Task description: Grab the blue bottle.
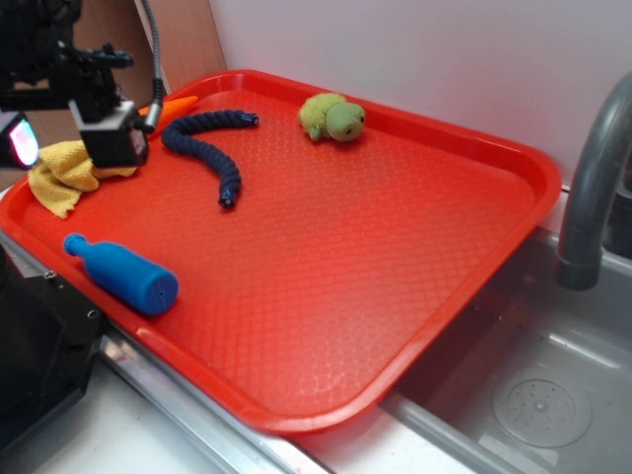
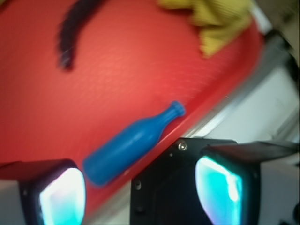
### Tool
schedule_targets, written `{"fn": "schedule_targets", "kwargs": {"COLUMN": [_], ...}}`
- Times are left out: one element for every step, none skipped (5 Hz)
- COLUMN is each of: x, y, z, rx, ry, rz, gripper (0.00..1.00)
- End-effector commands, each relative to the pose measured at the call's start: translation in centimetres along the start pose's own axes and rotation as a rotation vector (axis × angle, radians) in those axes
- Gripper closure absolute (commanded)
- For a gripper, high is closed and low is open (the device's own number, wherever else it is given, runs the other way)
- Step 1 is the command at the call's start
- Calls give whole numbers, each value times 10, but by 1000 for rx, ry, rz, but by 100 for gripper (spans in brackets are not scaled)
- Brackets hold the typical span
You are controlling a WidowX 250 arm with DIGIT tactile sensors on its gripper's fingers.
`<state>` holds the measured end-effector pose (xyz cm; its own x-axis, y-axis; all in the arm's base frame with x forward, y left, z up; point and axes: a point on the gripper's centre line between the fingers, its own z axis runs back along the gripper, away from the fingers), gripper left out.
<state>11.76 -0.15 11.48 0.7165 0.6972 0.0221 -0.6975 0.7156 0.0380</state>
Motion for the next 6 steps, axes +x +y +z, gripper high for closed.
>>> {"fn": "schedule_targets", "kwargs": {"x": [3,-2,-5,-6,-3,-4], "y": [-1,7,-9,-22,-30,-37], "z": [2,-37,-60,-76,-89,-95], "rx": [-2,-77,-101,-92,-43,16], "ry": [-18,-32,-48,-26,-11,-1], "rz": [6,0,7,-16,-37,-55], "gripper": [0,0,0,0,0,0]}}
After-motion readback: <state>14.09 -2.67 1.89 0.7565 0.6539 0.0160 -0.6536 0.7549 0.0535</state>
